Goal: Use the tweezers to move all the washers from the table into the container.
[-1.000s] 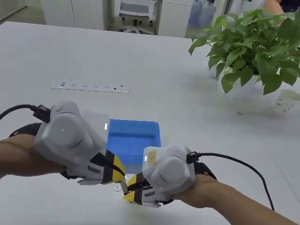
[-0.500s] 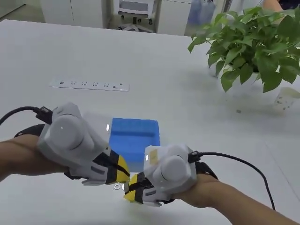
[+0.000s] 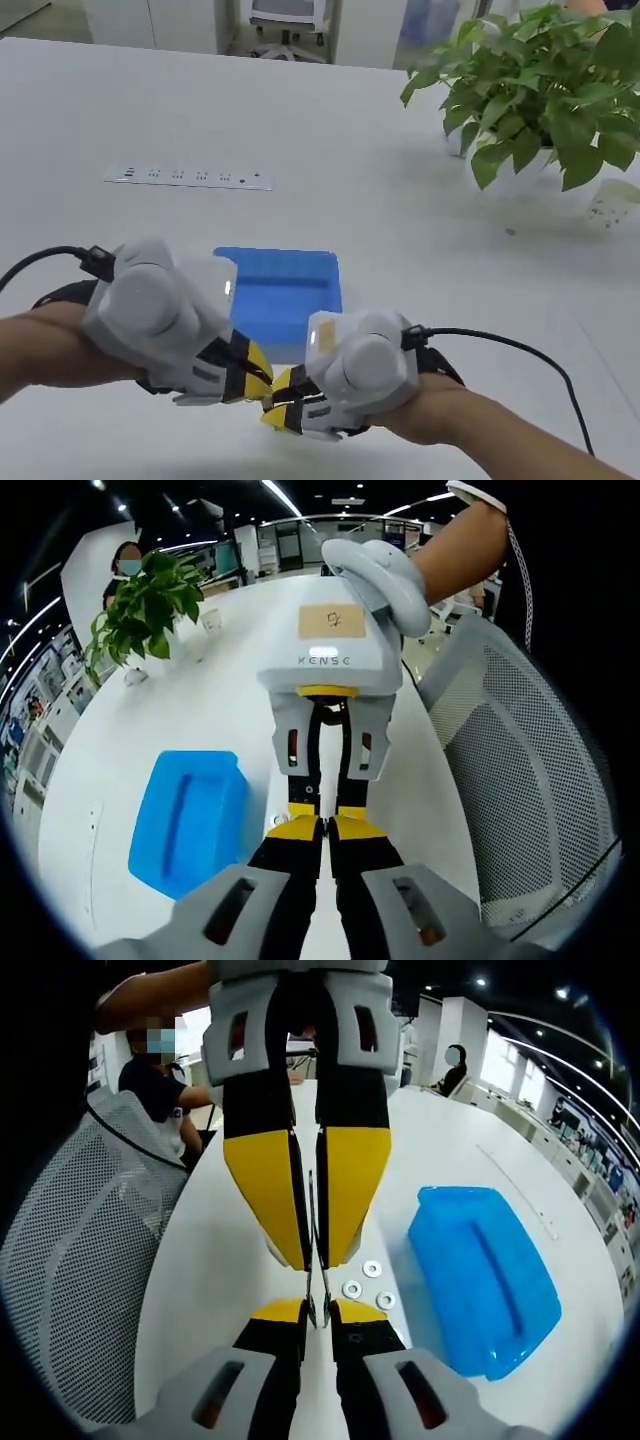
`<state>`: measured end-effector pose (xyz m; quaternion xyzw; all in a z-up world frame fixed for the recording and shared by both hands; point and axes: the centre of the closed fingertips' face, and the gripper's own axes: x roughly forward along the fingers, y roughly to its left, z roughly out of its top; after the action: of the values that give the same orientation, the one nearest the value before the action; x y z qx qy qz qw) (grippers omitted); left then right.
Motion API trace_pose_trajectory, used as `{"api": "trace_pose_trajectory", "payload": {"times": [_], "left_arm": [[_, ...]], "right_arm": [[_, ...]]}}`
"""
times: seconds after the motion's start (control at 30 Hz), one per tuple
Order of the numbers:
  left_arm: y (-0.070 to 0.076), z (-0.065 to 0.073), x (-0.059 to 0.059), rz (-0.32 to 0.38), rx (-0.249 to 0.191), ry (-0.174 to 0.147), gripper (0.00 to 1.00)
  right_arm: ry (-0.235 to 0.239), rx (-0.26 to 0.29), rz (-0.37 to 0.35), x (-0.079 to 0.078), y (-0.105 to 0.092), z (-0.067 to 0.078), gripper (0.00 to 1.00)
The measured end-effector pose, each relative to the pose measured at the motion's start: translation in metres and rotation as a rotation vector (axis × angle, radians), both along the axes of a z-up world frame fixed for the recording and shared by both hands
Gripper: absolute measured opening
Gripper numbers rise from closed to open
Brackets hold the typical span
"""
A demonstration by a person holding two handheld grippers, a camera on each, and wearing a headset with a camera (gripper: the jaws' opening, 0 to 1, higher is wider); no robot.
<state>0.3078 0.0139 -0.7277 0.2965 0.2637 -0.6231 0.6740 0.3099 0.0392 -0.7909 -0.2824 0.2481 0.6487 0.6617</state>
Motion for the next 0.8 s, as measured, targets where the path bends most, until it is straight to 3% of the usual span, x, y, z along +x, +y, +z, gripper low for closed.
{"api": "trace_pose_trajectory", "payload": {"times": [0.4, 0.8], "left_arm": [[0.004, 0.001, -0.002, -0.035, 0.03, -0.015, 0.07], [0.012, 0.006, 0.01, -0.031, 0.048, -0.038, 0.07]], "right_arm": [[-0.001, 0.007, 0.009, 0.0, 0.003, 0.0, 0.11], [-0.03, 0.034, -0.01, 0.012, 0.012, 0.004, 0.12]]}}
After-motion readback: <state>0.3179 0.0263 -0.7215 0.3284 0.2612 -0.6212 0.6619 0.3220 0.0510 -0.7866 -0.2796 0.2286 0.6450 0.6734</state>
